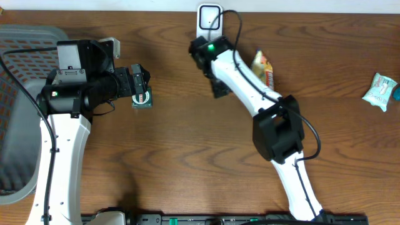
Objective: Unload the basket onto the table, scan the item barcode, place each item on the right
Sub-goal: 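Lower the snack bag right of the scanner and regrasp it, then lift the yellow snack bag and hold it against the scanner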
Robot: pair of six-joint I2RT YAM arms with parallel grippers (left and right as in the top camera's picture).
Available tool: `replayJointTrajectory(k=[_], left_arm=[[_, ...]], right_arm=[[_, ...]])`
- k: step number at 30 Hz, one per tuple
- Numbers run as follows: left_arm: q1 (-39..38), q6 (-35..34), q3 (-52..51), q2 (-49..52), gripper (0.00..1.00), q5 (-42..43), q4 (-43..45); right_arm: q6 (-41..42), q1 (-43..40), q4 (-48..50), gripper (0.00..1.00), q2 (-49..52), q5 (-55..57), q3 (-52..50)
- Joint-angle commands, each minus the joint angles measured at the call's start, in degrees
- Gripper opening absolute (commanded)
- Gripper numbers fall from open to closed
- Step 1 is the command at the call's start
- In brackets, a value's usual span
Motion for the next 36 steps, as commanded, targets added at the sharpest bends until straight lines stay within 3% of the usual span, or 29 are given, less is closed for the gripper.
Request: replayJointTrajectory(k=[1, 8, 9, 10, 17, 21, 27, 36], left_arm=[[-0.07, 0.74, 0.09, 0.15, 0.98, -0.42, 0.04], [-0.07, 0.74, 0.09, 0.15, 0.98, -0.42, 0.04], [-0.07, 0.74, 0.09, 0.15, 0.98, -0.42, 0.04], [-0.07, 0.74, 0.09, 0.15, 0.98, -0.42, 0.04], [-0.07, 0.74, 0.09, 0.15, 0.98, -0.42, 0.07], [-0.07, 0.74, 0.09, 0.15, 0.98, -0.42, 0.04], [-0.07, 0.74, 0.09, 0.15, 0.98, -0.42, 0.04], [-0.07, 0.74, 0.09, 0.15, 0.98, -0.42, 0.04]], right_arm=[[-2.45, 1.68, 1.33, 0.85, -2.21, -3.93, 1.20], [-5.03, 1.81, 1.27, 0.86, -2.23, -5.25, 2.91], [-5.38, 1.66, 1.03, 0.88, -2.23, -5.25, 3.19], [-6.21, 1.22, 0.50, 0.99, -2.23, -5.20, 3.96], [-6.88, -4.81, -1.22, 0.99, -2.23, -4.57, 5.92], [-8.52, -9.57, -1.55, 0.99, -2.19, -11.65, 5.75], [-16.13, -14.75, -0.96, 0.84, -2.16, -26.16, 5.29], [-16.02, -15.54, 5.27, 0.85, -2.14, -26.32, -2.40]])
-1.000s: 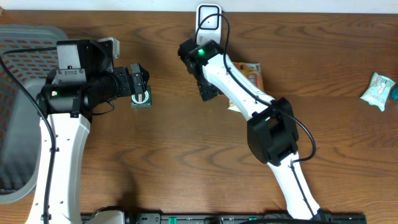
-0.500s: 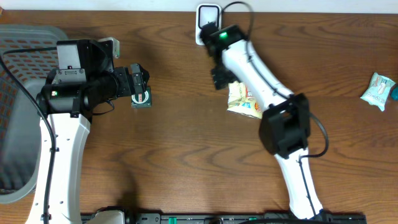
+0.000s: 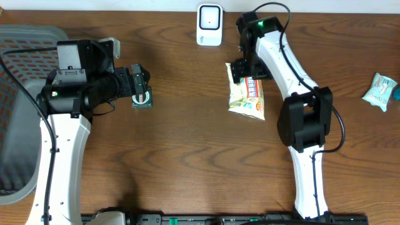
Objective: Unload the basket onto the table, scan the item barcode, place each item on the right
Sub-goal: 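Lift the yellow snack bag and hold it against the scanner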
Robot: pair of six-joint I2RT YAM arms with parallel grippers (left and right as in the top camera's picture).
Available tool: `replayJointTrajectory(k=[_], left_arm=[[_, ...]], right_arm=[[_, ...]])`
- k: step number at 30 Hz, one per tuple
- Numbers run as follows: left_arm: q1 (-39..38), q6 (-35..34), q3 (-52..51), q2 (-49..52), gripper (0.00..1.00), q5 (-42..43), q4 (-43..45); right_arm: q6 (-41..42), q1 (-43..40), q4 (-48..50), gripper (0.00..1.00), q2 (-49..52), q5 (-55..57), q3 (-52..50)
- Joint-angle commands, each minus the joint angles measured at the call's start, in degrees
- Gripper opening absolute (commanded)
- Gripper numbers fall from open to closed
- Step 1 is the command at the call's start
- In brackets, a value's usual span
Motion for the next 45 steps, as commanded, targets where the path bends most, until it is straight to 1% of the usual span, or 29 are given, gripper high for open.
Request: replayJointTrajectory(k=[1, 4, 6, 8, 9, 10, 11, 13, 14, 16, 17, 21, 26, 29, 32, 36, 42, 45], left_arm=[[-0.07, 0.74, 0.09, 0.15, 0.98, -0.39, 0.04], [-0.07, 0.74, 0.09, 0.15, 0.98, -0.39, 0.04], [-0.07, 0.74, 0.09, 0.15, 0.98, -0.39, 0.04], [-0.07, 0.74, 0.09, 0.15, 0.98, -0.39, 0.04], [-0.07, 0.74, 0.09, 0.15, 0.98, -0.39, 0.04], [-0.07, 0.74, 0.09, 0.15, 0.98, -0.39, 0.04], [-0.07, 0.74, 0.09, 0.15, 0.98, -0.39, 0.04], [-0.07, 0.74, 0.09, 0.15, 0.98, -0.39, 0.04], [-0.07, 0.74, 0.09, 0.15, 0.98, -0.39, 0.04], [-0.07, 0.74, 0.09, 0.15, 0.98, -0.39, 0.04], [-0.07, 0.74, 0.09, 0.15, 0.98, -0.39, 0.04], [-0.07, 0.74, 0.09, 0.15, 0.98, -0.39, 0.04], [-0.07, 0.74, 0.09, 0.15, 0.98, -0.39, 0.04], [-0.07, 0.74, 0.09, 0.15, 0.98, -0.39, 0.07], [-0.07, 0.74, 0.09, 0.15, 0.98, -0.39, 0.04], [-0.07, 0.74, 0.09, 0.15, 0.98, -0.39, 0.07], [-0.07, 0.74, 0.09, 0.15, 0.98, -0.39, 0.04], [-0.07, 0.74, 0.09, 0.15, 0.98, -0.39, 0.04]], right_arm=[[-0.74, 0.55, 2.19, 0.83, -1.90, -1.55, -4.42], [-0.76, 0.57, 5.22, 0.80, -1.90, -1.57, -8.35], [-0.76, 0.72, 6.49, 0.74, -1.90, -1.60, -10.03], [-0.76, 0.90, 7.23, 0.58, -1.90, -1.60, -10.91], [-0.76, 1.07, 7.34, 0.47, -1.90, -1.60, -10.91], [-0.74, 1.25, 7.54, 0.38, -1.90, -1.60, -10.88], [-0.74, 1.44, 7.76, 0.34, -1.90, -1.60, -10.82], [-0.72, 1.84, 7.76, 0.21, -1.97, -1.60, -9.75], [-0.68, 2.03, 7.78, 0.17, -1.97, -1.62, -9.16], [0.33, 2.47, 8.00, 0.04, -1.97, -1.57, -7.34], [1.25, 2.60, 8.35, 0.01, -1.97, -1.60, -5.90], [4.48, 2.62, 11.61, 0.01, -1.97, -1.60, -0.15], [4.85, 2.67, 20.55, 0.01, -1.97, -3.19, 4.92], [5.20, 2.69, 29.29, 0.01, -1.97, -5.14, 5.27], [6.93, 2.89, 37.31, 0.01, -1.95, -5.25, 5.18], [6.99, 3.15, 47.82, 0.01, -1.95, -5.25, 5.18], [6.95, 3.58, 58.53, 0.01, -1.36, -4.35, 5.18], [6.95, 3.78, 61.42, 0.01, -0.46, -0.09, 5.18]])
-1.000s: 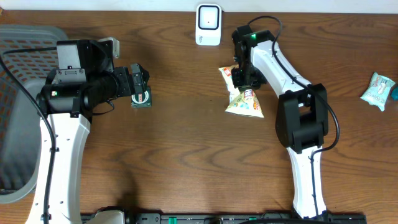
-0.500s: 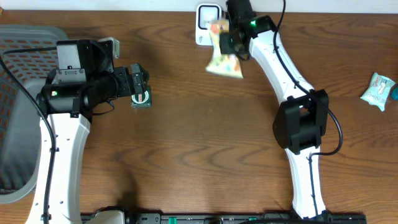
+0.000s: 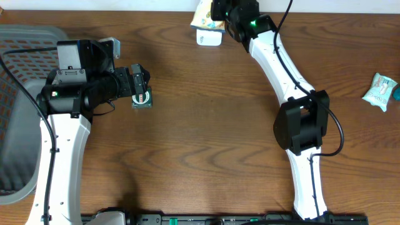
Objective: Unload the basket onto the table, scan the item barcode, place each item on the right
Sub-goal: 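Lift the yellow snack bag and hold it against the scanner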
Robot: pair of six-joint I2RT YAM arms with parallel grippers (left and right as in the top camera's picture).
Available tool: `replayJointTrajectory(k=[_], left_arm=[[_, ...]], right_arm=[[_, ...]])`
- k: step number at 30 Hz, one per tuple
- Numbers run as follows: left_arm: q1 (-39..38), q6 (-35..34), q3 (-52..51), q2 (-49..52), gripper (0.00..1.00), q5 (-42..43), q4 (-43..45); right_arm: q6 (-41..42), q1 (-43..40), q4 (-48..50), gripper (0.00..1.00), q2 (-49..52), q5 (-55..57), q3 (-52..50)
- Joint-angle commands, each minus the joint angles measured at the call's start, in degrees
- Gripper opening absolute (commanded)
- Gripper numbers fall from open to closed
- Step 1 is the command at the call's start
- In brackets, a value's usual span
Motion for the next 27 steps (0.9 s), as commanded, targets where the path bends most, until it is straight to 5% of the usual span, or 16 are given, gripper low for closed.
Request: replayJointTrajectory(k=[1, 18, 27], left_arm=[[-0.07, 0.74, 0.09, 0.15, 0.98, -0.39, 0.04], [-0.07, 0.74, 0.09, 0.15, 0.98, -0.39, 0.07], [-0.07, 0.74, 0.09, 0.15, 0.98, -0.39, 0.04]], right_arm=[[0.79, 0.63, 1.97, 0.01, 0.94, 5.11, 1.11], [0.57, 1.01, 2.97, 0.01, 3.48, 8.50, 1.14], [3.48, -3.69, -8.41, 0.01, -2.82, 16.50, 1.14]])
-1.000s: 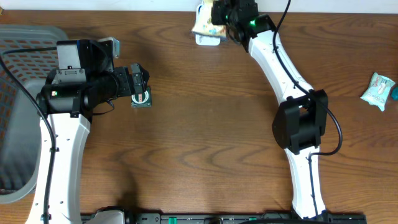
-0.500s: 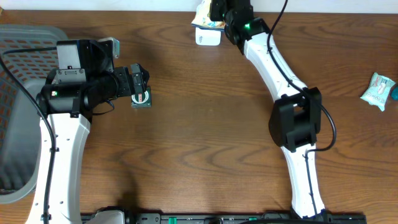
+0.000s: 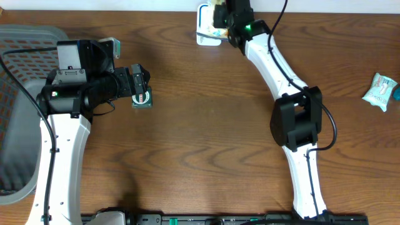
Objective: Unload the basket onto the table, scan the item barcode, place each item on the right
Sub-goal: 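Lift the yellow snack bag and hold it against the scanner, then carry the snack bag to the far right and drop it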
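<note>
A white barcode scanner [image 3: 205,30] stands at the table's far edge in the overhead view. My right gripper [image 3: 225,14] is stretched over it at the top of the frame, shut on a yellow-and-white snack packet [image 3: 218,10]. The packet hangs right above the scanner's top and is partly cut off by the frame edge and hidden by the wrist. No barcode can be made out. My left gripper [image 3: 142,97] rests at mid-left, away from the scanner, with nothing seen in it; how wide its fingers stand does not show.
A grey mesh basket [image 3: 19,75] fills the left edge. A second snack packet, pale green and white [image 3: 381,91], lies at the far right. The right arm's links run diagonally from the front edge up to the scanner.
The right gripper and its packet have shifted slightly right and further toward the top edge, so the scanner's face shows more. The left arm has not moved.
The right gripper first stood low just below the scanner, with the packet lying beside the arm. Then it gripped the packet right of the scanner. Later it held the packet over the scanner's top, and it holds it there now. The left arm stayed still.
</note>
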Robot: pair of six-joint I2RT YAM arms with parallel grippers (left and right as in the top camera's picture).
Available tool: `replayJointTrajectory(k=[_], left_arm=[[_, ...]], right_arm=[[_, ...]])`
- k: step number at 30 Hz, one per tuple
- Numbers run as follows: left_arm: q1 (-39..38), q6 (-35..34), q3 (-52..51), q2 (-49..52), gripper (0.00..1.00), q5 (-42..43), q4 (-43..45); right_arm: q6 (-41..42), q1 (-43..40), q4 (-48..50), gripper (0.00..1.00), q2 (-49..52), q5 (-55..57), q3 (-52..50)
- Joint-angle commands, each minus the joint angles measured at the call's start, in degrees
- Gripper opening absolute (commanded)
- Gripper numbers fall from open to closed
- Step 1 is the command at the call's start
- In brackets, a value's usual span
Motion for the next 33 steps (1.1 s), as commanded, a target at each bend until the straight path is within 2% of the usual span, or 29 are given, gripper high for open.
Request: replayJointTrajectory(k=[1, 5, 10, 14, 22, 23, 24, 26, 28, 30, 33], left_arm=[[-0.07, 0.74, 0.09, 0.15, 0.98, -0.39, 0.07], [-0.07, 0.74, 0.09, 0.15, 0.98, -0.39, 0.04], [-0.07, 0.74, 0.09, 0.15, 0.98, -0.39, 0.04], [-0.07, 0.74, 0.09, 0.15, 0.98, -0.39, 0.04], [-0.07, 0.74, 0.09, 0.15, 0.98, -0.39, 0.04], [-0.07, 0.74, 0.09, 0.15, 0.98, -0.39, 0.04], [-0.07, 0.74, 0.09, 0.15, 0.98, -0.39, 0.04], [-0.07, 0.74, 0.09, 0.15, 0.98, -0.39, 0.07], [-0.07, 0.74, 0.09, 0.15, 0.98, -0.39, 0.04], [-0.07, 0.74, 0.09, 0.15, 0.98, -0.39, 0.04], [-0.07, 0.74, 0.09, 0.15, 0.98, -0.39, 0.04]], right_arm=[[4.50, -3.58, -3.74, 0.01, -6.82, 10.10, 1.14], [9.55, -6.95, -10.62, 0.01, -8.24, 17.92, 1.14], [10.29, -12.90, -17.84, 0.02, -7.98, 22.05, 1.11], [14.82, -18.29, -23.80, 0.02, -7.19, 26.08, 1.11], [16.96, -29.88, -29.53, 0.04, -4.74, 29.53, 1.11], [16.96, -31.36, -29.66, 0.16, -4.55, 29.57, 1.11], [16.96, -32.81, -29.66, 0.40, -4.55, 28.94, 1.11], [16.94, -35.56, -30.38, 0.65, -4.55, 27.39, 1.09], [16.85, -37.77, -30.58, 0.85, -4.52, 23.82, 1.09], [15.26, -39.58, -30.73, 0.94, -4.52, 17.64, 1.03], [14.34, -41.72, -30.71, 0.95, -4.52, 6.12, 0.72]])
